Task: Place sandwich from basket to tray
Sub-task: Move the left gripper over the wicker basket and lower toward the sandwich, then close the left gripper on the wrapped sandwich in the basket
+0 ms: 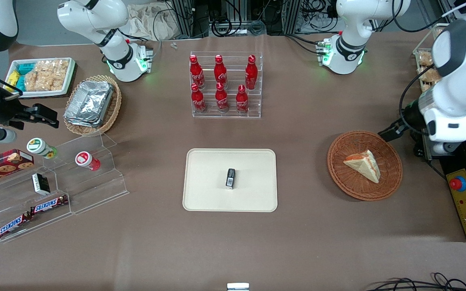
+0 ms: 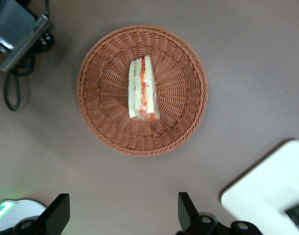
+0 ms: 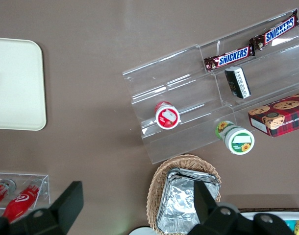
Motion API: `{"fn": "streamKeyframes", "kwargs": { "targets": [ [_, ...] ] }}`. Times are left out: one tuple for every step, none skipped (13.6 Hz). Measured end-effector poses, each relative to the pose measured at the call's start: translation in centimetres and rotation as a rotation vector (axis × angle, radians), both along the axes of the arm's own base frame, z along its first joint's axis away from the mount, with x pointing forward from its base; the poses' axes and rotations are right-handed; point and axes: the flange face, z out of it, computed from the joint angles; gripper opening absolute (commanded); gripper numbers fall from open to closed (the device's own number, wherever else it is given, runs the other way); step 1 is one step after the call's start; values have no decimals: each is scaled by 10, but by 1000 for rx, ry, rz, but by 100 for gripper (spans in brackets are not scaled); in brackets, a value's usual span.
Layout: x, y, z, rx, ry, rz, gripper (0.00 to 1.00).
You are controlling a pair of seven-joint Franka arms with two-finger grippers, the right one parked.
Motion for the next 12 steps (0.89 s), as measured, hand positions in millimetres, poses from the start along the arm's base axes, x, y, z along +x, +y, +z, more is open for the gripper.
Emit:
{"fn": "streamKeyframes", "kwargs": {
  "targets": [
    [-1,0,-16,2,-9,30,99],
    [-2,0,-31,3,-15,53,99],
    [-4,0,-46,4,-21,66,99],
    [-5,0,-59,3,-30,72,99],
    [-6,1,-70,2,-40,77,99],
    [-8,2,-81,2,-48,81,99],
    [-11,4,-92,1,-55,85,99],
    [-12,7,-104,0,-63,92,99],
    [-13,12,-115,0,-67,100,99],
    [-11,16,-127,0,-67,108,99],
    [-8,19,-140,0,-68,115,99],
    [-5,21,-154,0,-68,120,99]
  ]
}}
